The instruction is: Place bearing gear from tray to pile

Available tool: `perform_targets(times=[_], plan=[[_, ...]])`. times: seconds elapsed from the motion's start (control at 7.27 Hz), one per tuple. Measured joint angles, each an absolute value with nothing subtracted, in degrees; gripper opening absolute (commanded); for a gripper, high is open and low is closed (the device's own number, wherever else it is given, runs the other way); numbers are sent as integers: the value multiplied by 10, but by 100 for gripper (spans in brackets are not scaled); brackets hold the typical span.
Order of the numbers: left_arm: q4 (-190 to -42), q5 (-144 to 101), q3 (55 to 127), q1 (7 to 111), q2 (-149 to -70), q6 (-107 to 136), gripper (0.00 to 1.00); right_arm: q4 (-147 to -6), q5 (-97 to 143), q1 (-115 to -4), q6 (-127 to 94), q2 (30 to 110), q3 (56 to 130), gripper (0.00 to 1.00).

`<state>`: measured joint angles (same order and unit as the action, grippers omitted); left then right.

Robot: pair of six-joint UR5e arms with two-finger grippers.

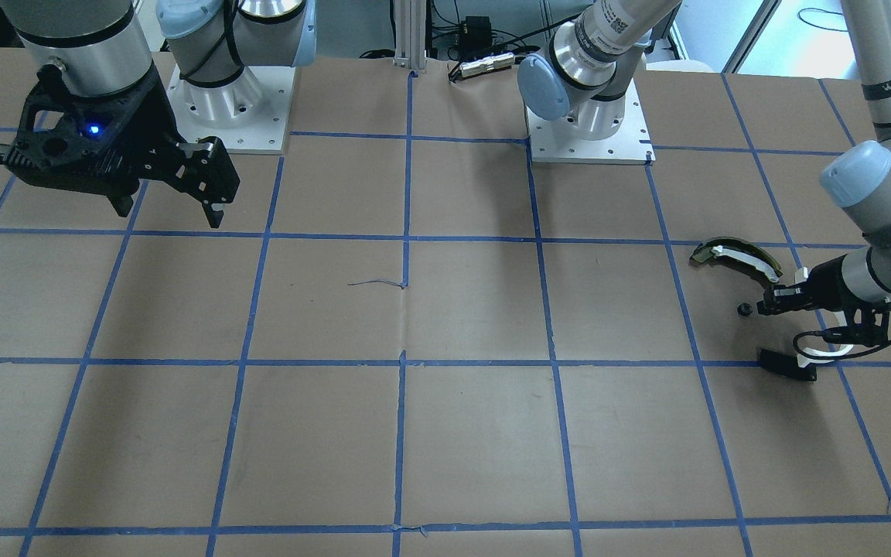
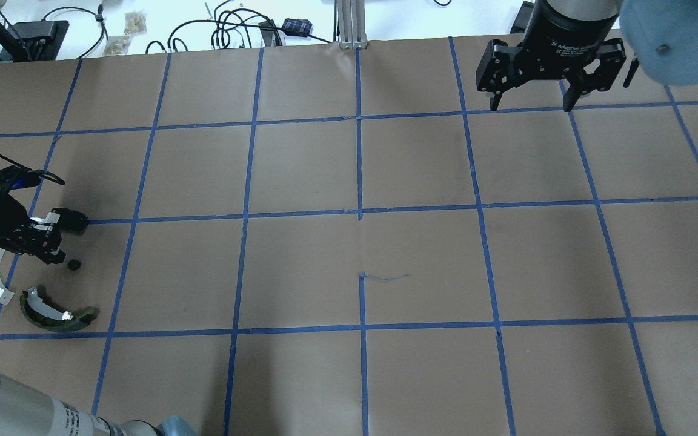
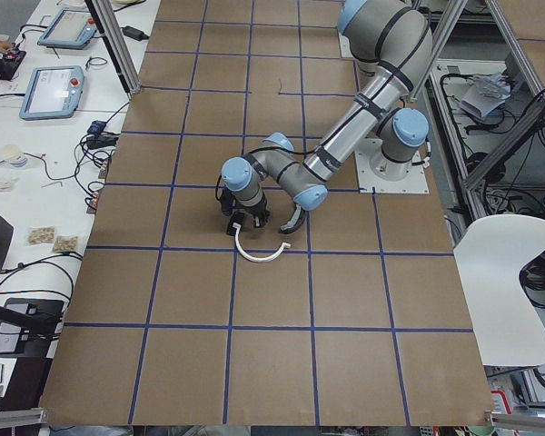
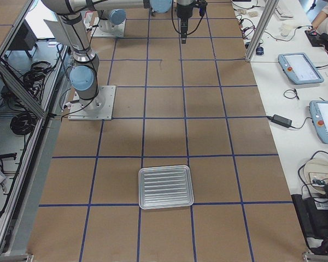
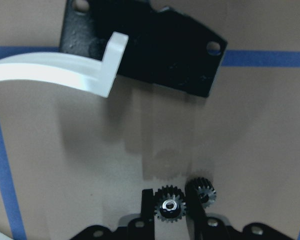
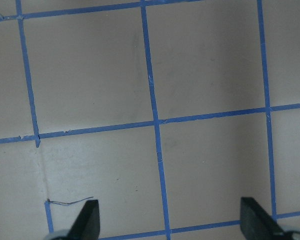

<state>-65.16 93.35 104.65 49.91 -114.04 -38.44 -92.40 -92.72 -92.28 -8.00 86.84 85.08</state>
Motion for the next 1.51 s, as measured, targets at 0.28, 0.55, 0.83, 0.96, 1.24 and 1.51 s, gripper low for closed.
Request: perform_targets(times=[0.28, 0.55, 0.83, 0.96, 1.24, 1.51], plan=[[-651, 932, 1047, 501, -1142, -384, 67, -924, -927, -923, -80, 868, 851, 100], [-650, 929, 1047, 504, -1143, -385, 83, -924, -927, -923, -80, 868, 851, 100], [-656, 929, 1043, 505, -1139, -385, 100, -924, -927, -923, -80, 868, 851, 100], [-659, 928, 1037, 508, -1131, -384, 100, -924, -927, -923, -80, 868, 851, 100], [-713, 926, 997, 540, -1101, -340, 100, -924, -927, -923, -80, 868, 851, 100], [-847, 925, 899, 612, -1060, -218, 100, -924, -927, -923, -80, 868, 851, 100]])
